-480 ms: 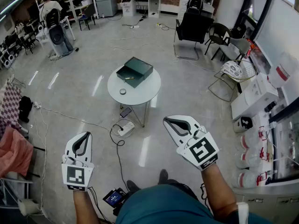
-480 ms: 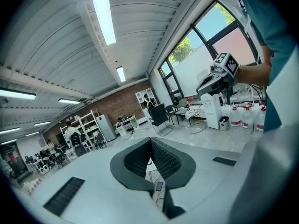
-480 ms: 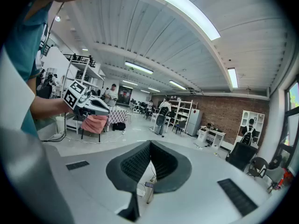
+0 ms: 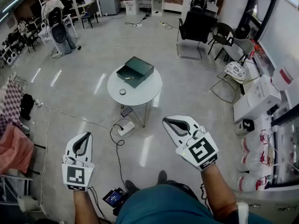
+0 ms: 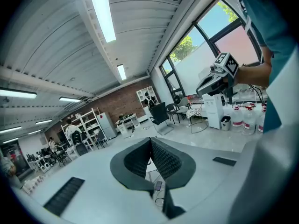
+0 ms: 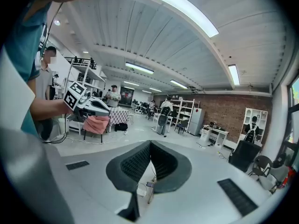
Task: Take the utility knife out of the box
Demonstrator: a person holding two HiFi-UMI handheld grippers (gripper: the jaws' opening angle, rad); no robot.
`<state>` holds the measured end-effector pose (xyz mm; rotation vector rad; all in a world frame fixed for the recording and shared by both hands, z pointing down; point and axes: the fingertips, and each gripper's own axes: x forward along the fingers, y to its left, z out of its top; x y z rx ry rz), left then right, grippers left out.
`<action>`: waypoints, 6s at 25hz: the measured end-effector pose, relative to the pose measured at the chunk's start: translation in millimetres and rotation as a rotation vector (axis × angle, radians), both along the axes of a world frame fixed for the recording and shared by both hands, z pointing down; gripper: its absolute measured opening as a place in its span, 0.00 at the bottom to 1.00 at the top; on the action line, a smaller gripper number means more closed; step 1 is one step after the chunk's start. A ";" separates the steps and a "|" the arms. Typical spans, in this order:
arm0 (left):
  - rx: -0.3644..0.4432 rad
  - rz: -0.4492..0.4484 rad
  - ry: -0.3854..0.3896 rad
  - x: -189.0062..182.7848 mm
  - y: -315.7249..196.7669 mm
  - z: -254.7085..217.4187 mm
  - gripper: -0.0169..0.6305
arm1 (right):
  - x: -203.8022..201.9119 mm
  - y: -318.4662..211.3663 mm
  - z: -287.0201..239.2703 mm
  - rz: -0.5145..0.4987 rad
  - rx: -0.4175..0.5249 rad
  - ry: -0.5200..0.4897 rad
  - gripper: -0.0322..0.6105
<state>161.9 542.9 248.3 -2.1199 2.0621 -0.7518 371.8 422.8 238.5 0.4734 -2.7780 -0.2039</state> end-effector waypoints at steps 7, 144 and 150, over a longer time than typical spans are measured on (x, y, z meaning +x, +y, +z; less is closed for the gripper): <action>-0.020 -0.025 -0.019 23.1 -28.5 6.8 0.05 | 18.9 -32.4 2.8 -0.031 -0.004 -0.003 0.11; -0.181 0.003 0.174 -444.9 -702.2 169.6 0.05 | -519.9 -710.2 220.8 -0.201 -0.260 0.311 0.11; -0.197 0.009 0.215 -462.7 -708.0 204.7 0.05 | -550.1 -719.5 267.7 -0.216 -0.273 0.361 0.11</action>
